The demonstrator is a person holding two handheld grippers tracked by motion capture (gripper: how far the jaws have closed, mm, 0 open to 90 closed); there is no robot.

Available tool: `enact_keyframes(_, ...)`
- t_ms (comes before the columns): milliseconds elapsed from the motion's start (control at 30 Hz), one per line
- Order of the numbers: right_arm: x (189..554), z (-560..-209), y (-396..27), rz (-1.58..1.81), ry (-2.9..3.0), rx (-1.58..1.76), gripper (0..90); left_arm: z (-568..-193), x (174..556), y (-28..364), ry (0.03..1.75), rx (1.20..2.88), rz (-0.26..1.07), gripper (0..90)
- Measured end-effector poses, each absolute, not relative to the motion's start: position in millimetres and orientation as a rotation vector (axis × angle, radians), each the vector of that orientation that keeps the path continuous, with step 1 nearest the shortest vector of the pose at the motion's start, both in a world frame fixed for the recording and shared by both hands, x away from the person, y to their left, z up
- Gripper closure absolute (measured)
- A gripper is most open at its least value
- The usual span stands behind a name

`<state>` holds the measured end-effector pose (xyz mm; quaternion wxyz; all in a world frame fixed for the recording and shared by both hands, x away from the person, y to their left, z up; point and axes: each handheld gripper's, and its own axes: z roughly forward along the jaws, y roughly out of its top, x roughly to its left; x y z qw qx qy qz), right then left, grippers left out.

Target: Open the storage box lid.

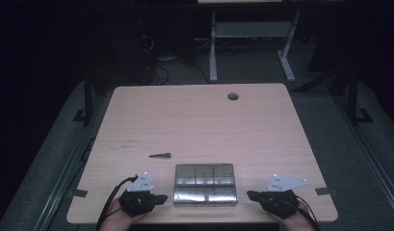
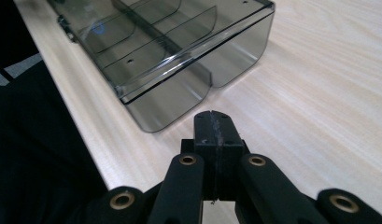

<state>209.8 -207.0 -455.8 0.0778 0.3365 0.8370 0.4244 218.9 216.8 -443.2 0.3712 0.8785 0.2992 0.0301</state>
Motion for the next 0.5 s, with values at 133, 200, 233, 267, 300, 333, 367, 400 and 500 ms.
enact_keyframes(133,208.8,-455.4,-202.4,1.283,2.52,0.989,89.8,-442.9,219.1,215.3,0.746,2.263,0.078,89.9)
enact_keyframes(200,208.7,-456.2,-200.2,1.281,2.53,0.976,89.7,-444.0,218.8,213.6,0.746,2.258,0.072,89.9)
enact_keyframes(233,208.3,-456.1,-199.2,1.279,2.538,0.972,89.8,-444.2,218.6,213.0,0.73,2.266,0.071,89.9)
enact_keyframes(267,208.2,-456.2,-198.0,1.283,2.539,0.96,89.8,-444.1,217.6,211.8,0.735,2.26,0.065,89.9)
enact_keyframes(300,207.9,-456.0,-197.3,1.285,2.542,0.952,89.8,-443.7,217.7,211.2,0.716,2.266,0.073,89.9)
enact_keyframes(333,207.3,-455.6,-196.1,1.294,2.545,0.948,89.7,-442.9,216.5,210.0,0.721,2.26,0.065,89.9)
enact_keyframes(367,207.0,-455.3,-195.2,1.292,2.553,0.941,89.8,-442.3,216.0,209.0,0.718,2.256,0.065,89.9)
enact_keyframes(400,206.4,-455.2,-193.9,1.293,2.558,0.944,89.7,-441.6,216.5,208.7,0.702,2.262,0.072,89.9)
enact_keyframes(500,206.0,-455.5,-191.8,1.294,2.567,0.935,89.7,-441.6,215.5,207.1,0.7,2.262,0.061,89.9)
